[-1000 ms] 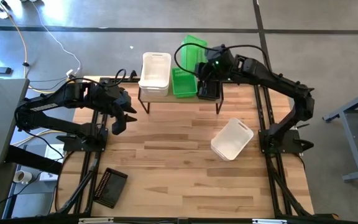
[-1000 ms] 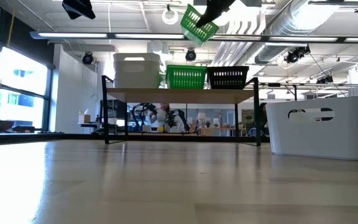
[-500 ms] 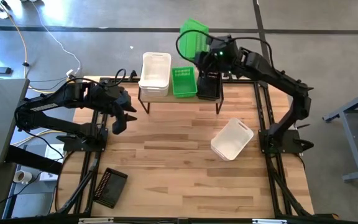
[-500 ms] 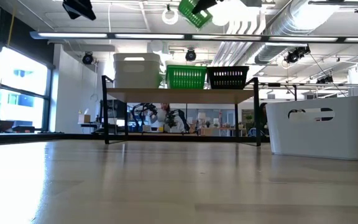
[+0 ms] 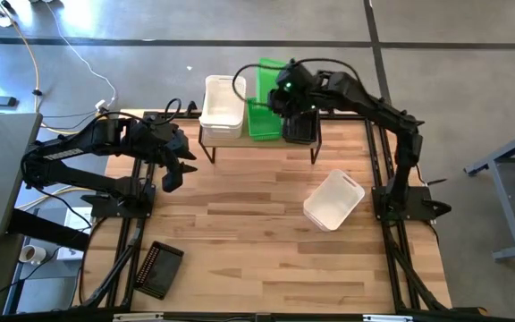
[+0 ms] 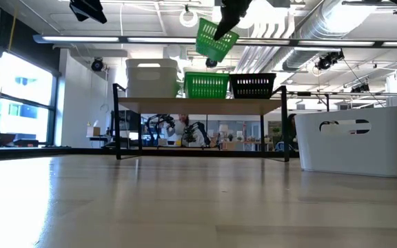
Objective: Stack baskets on shelf by color
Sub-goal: Stack the green bin on top of the green bin
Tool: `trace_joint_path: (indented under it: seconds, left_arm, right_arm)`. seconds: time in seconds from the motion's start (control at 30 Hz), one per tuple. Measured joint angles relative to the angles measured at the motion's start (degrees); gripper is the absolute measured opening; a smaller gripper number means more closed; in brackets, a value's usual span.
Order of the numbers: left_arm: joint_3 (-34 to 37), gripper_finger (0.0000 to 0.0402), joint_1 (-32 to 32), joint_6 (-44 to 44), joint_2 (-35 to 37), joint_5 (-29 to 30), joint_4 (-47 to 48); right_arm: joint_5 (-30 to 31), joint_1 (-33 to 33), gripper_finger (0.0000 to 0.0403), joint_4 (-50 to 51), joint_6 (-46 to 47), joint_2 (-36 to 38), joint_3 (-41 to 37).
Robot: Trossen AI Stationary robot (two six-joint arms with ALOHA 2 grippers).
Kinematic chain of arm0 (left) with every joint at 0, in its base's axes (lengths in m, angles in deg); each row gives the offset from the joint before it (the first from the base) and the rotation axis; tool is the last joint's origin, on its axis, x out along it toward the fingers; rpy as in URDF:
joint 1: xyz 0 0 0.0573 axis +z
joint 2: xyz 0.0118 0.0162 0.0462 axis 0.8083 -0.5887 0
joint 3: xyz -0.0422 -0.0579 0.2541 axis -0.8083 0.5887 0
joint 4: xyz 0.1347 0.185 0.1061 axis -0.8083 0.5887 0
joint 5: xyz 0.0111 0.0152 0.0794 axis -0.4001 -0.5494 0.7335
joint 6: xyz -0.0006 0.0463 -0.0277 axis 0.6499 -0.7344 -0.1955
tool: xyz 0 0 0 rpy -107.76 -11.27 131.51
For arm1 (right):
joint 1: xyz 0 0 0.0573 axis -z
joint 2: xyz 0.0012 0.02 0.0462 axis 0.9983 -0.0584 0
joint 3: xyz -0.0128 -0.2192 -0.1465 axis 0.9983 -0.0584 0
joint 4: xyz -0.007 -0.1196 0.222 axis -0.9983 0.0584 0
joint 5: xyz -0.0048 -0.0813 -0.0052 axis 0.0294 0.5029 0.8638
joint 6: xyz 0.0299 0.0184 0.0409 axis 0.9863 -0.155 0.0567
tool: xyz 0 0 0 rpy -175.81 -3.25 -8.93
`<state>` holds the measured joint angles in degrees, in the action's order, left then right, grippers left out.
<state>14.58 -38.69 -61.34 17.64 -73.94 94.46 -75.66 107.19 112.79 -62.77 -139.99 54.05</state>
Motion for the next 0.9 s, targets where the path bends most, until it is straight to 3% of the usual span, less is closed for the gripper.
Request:
trace_joint_path:
  seconds: [0.17, 0.57, 0.9]
  left_arm:
    - [0.00, 0.0158, 0.00, -0.01, 0.00, -0.12, 0.02]
    - [0.00, 0.0158, 0.00, 0.10, 0.00, -0.14, 0.13]
    - [0.00, 0.0158, 0.00, 0.08, 0.00, -0.16, 0.20]
  right_arm:
    - [-3.53, -2.22, 0.0000, 0.39, 0.02, -1.40, -0.04]
    - [0.23, -3.25, 0.0000, 2.83, 0.02, -5.64, -0.11]
    - [-2.51, -2.24, 0.0000, 3.79, 0.65, -6.15, -0.11]
